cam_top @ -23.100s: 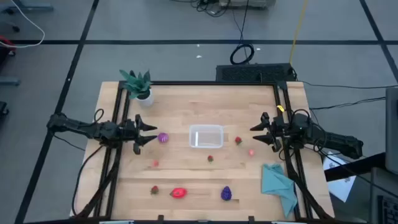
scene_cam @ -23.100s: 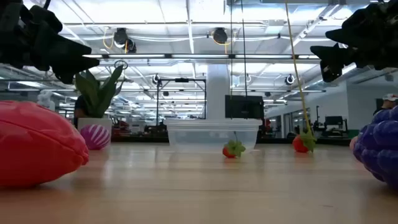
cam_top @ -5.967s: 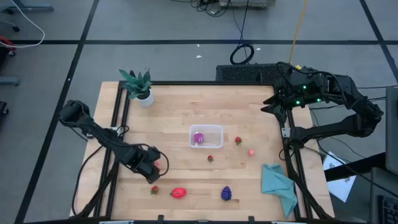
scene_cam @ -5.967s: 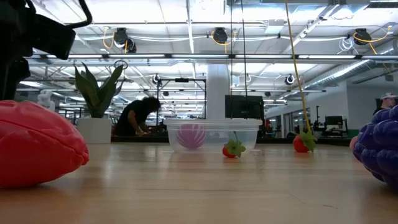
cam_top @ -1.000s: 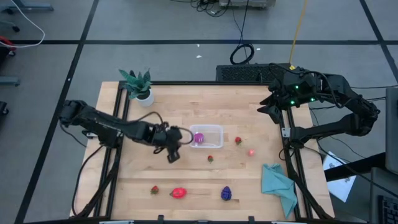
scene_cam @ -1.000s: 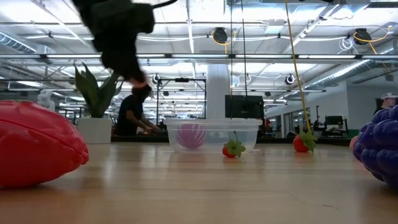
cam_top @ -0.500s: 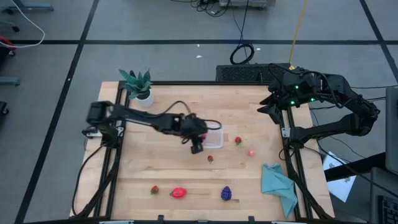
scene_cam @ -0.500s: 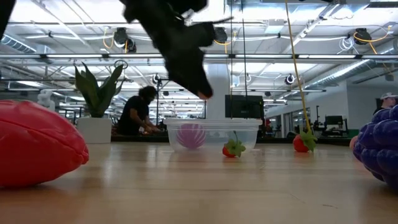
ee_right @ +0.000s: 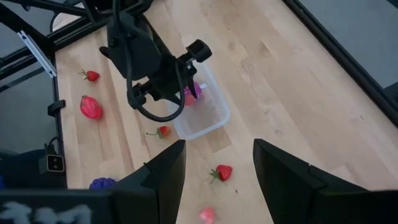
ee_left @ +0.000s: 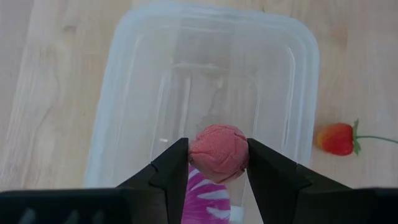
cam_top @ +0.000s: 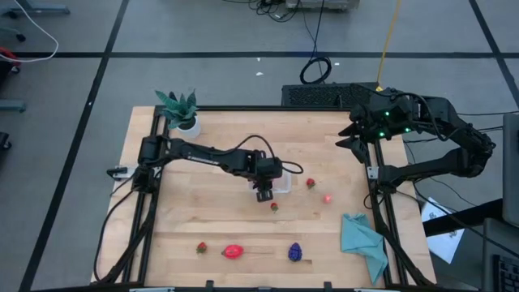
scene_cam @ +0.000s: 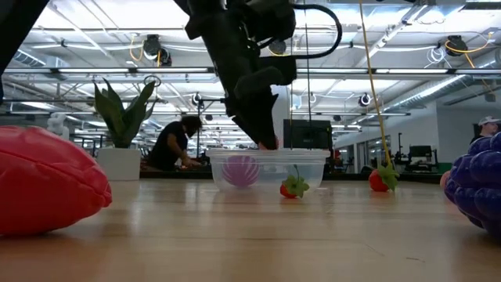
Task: Pick and placing Produce into tupperware
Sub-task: Put the left pink peach into the transparent bin, then put the top red strawberry into the transparent bin
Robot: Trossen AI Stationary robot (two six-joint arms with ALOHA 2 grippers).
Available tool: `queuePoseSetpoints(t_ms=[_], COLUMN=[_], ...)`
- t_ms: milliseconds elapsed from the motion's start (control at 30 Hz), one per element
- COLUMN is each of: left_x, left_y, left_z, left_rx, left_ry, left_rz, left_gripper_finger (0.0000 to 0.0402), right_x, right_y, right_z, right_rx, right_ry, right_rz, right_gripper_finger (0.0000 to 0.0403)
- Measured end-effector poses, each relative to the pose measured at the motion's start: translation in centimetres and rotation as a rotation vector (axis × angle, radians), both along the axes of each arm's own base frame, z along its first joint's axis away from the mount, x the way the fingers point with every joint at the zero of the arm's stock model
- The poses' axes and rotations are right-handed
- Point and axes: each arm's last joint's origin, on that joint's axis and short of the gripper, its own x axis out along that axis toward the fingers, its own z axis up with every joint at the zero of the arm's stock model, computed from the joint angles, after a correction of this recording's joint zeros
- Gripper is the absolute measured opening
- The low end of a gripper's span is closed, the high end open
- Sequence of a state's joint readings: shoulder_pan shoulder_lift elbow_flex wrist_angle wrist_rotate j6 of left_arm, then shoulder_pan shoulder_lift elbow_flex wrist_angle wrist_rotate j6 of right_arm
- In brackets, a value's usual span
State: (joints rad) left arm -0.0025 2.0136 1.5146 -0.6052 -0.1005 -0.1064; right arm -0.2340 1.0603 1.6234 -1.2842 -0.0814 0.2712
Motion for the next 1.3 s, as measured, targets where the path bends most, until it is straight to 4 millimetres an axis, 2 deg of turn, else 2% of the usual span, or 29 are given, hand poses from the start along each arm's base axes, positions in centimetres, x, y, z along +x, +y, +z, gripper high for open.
queuePoseSetpoints(t_ms=[200, 467, 867, 1300], left_x=[0.0, 0.4, 0.5, 0.7], left_y=[0.0, 0.0, 0.0, 0.1], left_z=[0.1, -1.2, -1.1, -1.0], left_rx=[-0.004, -0.007, -0.007, 0.001], left_ry=[-0.005, 0.011, -0.001, -0.02], left_rz=[0.007, 0.005, 0.004, 0.008], left_gripper_finger=[0.0152, 0.0152, 0.0153, 0.0206], right_x=[0.0, 0.0, 0.0, 0.0], right_y=[0.0, 0.0, 0.0, 0.0], right_z=[0.0, 0.0, 0.0, 0.0], right_rx=[-0.003, -0.003, -0.004, -0.004], right_ry=[0.001, 0.001, 0.001, 0.0], right_rz=[0.002, 0.001, 0.001, 0.001], right_gripper_finger=[0.018, 0.018, 0.018, 0.018])
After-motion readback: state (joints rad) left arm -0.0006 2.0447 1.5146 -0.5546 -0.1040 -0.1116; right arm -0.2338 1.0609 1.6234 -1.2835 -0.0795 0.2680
